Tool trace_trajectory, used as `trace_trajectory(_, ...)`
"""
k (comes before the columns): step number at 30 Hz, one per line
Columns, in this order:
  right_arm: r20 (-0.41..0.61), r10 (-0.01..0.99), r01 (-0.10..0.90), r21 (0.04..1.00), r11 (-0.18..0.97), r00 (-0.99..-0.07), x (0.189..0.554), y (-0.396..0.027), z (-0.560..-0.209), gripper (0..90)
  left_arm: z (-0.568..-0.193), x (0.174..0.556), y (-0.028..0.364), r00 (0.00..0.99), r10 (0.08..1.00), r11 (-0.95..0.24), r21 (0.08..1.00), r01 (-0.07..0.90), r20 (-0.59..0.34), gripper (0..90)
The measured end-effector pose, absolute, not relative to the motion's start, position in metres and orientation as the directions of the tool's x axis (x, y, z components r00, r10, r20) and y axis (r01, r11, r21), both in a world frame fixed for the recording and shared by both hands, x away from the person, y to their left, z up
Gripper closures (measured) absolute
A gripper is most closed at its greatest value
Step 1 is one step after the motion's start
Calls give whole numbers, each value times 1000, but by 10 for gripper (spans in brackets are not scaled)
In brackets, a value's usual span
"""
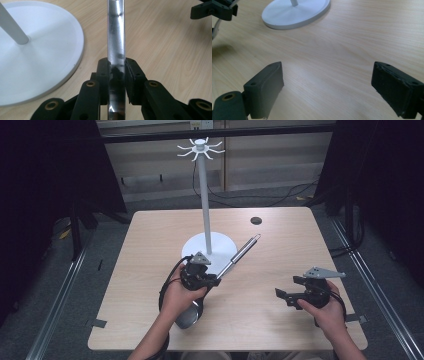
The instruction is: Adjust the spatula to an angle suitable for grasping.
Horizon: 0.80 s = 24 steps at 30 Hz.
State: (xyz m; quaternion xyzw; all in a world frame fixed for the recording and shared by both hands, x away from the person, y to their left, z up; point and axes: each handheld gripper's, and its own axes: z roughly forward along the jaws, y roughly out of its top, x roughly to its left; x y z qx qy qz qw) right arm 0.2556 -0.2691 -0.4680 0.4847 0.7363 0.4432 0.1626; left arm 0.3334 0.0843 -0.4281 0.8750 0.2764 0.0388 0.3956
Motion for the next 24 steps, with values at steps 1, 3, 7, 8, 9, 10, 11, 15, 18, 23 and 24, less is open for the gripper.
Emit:
trace_trajectory(1,198,855,567,814,130,-479,256,-268,-466,114,-427,333,83,844,517,-535,714,452,-147,754)
trace_trajectory(3,221,850,565,818,104,-477,257,-264,-463,125,-426,333,81,846,511,-527,723,447,-151,753)
trace_trajectory(7,250,837,560,825,79,-487,260,-253,-457,142,-422,332,75,848,509,-515,737,437,-148,753)
trace_trajectory(8,257,831,557,827,74,-493,261,-250,-456,145,-421,332,74,850,505,-515,739,435,-149,753)
trace_trajectory(9,265,827,557,828,69,-496,261,-247,-454,146,-421,332,74,850,505,-515,739,435,-149,753)
trace_trajectory(10,267,824,553,831,66,-500,262,-244,-452,153,-419,331,73,851,505,-514,740,433,-147,753)
trace_trajectory(11,271,821,552,831,63,-502,263,-241,-450,157,-416,331,70,852,503,-505,751,426,-145,753)
trace_trajectory(15,278,811,546,836,59,-514,266,-229,-442,188,-412,329,64,855,498,-486,770,414,-145,753)
trace_trajectory(18,286,809,547,836,53,-514,267,-225,-439,198,-410,329,62,857,495,-480,778,406,-142,753)
trace_trajectory(23,309,799,544,839,26,-515,273,-217,-432,224,-410,327,58,857,496,-469,787,400,-140,752)
trace_trajectory(24,318,798,541,841,12,-512,274,-214,-429,243,-410,326,56,859,494,-469,790,395,-136,752)
